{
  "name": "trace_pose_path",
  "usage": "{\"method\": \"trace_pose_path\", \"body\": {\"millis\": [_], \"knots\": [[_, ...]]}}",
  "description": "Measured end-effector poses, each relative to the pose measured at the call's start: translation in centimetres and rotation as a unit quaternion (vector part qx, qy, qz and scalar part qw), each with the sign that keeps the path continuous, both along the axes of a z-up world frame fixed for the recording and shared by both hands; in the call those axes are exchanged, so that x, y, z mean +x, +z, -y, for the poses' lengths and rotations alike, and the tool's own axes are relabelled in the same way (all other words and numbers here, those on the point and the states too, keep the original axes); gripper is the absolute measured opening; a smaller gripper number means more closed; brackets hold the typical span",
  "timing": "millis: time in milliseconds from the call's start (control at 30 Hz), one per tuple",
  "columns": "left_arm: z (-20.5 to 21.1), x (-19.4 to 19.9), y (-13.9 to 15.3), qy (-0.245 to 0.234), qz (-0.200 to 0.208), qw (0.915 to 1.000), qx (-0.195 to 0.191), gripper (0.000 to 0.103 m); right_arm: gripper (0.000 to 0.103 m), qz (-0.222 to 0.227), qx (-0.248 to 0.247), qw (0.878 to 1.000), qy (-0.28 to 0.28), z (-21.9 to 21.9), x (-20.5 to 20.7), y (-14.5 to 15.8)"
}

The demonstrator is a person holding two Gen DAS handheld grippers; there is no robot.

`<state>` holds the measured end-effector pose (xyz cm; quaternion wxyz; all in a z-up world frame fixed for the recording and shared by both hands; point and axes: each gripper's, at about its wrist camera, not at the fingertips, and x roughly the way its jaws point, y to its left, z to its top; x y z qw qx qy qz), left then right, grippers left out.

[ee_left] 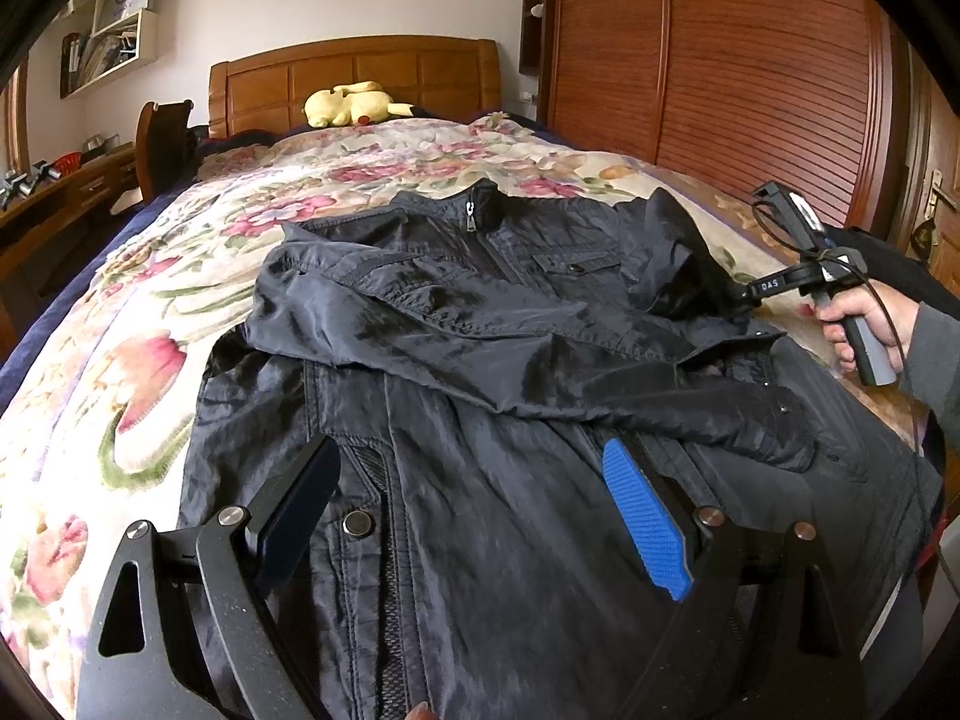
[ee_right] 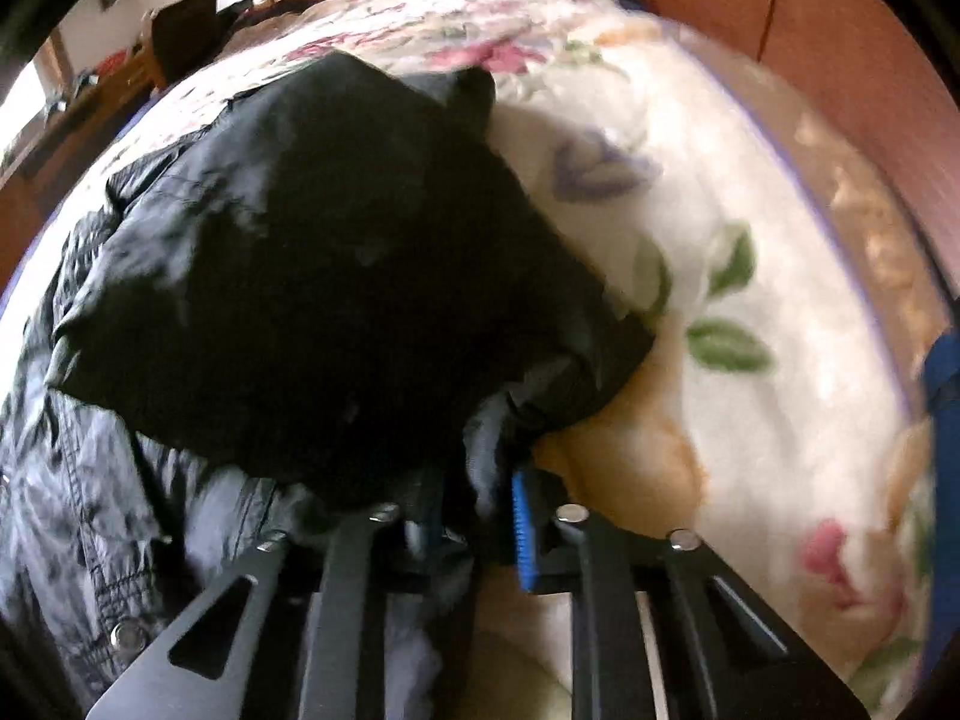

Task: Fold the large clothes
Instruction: 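Lift and carry the held sleeve across the jacket body with the right tool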

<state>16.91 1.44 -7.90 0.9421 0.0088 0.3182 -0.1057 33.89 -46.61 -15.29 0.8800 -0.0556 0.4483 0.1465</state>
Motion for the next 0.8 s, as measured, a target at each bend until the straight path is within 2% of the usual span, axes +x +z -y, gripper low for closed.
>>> {"method": "trace_pose_path", "body": {"millis": [67, 267, 467, 600, 800], "knots": [[-0.1, -0.2, 0.3, 0.0, 0.004, 1.0, -0.001, 0.09, 0.013, 0.032, -0.016, 0.999, -0.001, -0.2, -0.9, 1.7], [-1.0, -1.2, 1.2, 0.003, 0.02, 0.9998, -0.007, 0.09, 0.012, 0.116, -0.017, 0.993, 0.005, -1.0, -4.1, 8.4], [-2.4, -2.2, 1.9, 0.012, 0.03, 0.9994, -0.011, 0.09, 0.012, 0.194, -0.027, 0.979, 0.046, -4.7, -10.3, 14.7], [-3.6, -3.0, 2.1, 0.022, 0.034, 0.9991, -0.011, 0.09, 0.012, 0.233, -0.023, 0.968, 0.089, -7.2, -16.7, 17.1], [-5.5, -4.3, 2.5, 0.04, 0.042, 0.9982, -0.015, 0.09, 0.011, 0.258, -0.027, 0.953, 0.16, -11.5, -23.0, 17.6]]}}
